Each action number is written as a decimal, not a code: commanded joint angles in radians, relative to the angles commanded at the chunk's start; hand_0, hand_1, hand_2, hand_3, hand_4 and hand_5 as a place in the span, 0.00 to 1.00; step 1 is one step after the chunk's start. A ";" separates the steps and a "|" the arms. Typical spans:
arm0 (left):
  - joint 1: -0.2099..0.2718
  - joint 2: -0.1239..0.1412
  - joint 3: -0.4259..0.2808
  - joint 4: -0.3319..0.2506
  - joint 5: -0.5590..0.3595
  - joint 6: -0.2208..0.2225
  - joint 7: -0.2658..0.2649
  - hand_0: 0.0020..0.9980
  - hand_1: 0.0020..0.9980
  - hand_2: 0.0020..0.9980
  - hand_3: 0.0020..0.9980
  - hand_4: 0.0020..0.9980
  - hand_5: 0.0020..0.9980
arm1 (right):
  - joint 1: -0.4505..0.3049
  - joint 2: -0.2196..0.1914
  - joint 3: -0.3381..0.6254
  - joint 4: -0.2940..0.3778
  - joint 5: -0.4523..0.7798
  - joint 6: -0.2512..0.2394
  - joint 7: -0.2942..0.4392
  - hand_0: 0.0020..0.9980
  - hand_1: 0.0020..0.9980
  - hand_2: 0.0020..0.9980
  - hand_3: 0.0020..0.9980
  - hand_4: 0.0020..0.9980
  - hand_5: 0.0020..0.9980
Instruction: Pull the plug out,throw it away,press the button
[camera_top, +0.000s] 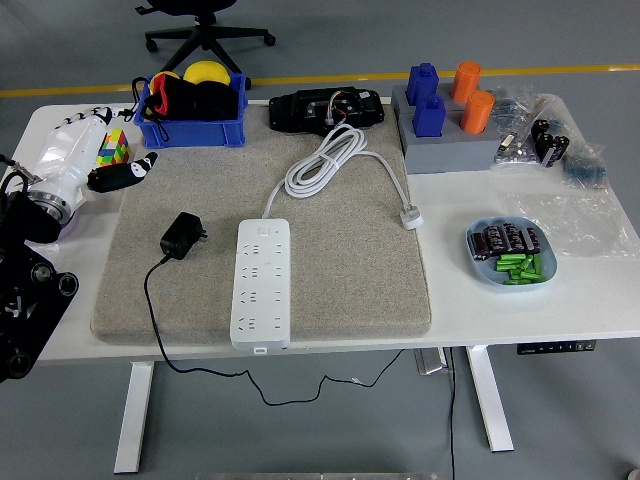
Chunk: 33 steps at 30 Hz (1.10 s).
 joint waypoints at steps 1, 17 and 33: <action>0.000 0.001 0.000 0.000 0.001 -0.001 0.001 0.93 0.97 0.92 0.87 0.74 0.51 | 0.000 0.000 0.001 0.000 -0.001 0.000 0.000 0.73 0.68 0.66 0.64 0.74 0.59; -0.010 0.018 -0.003 0.011 0.020 -0.011 0.013 0.93 0.97 0.92 0.87 0.74 0.52 | 0.021 -0.006 0.027 -0.001 -0.009 0.001 -0.002 0.73 0.67 0.66 0.64 0.74 0.59; -0.024 0.042 0.031 0.029 -0.017 0.020 -0.029 0.75 0.72 0.65 0.69 0.74 0.33 | 0.025 -0.012 0.049 -0.001 -0.016 -0.004 -0.003 0.73 0.68 0.66 0.63 0.74 0.59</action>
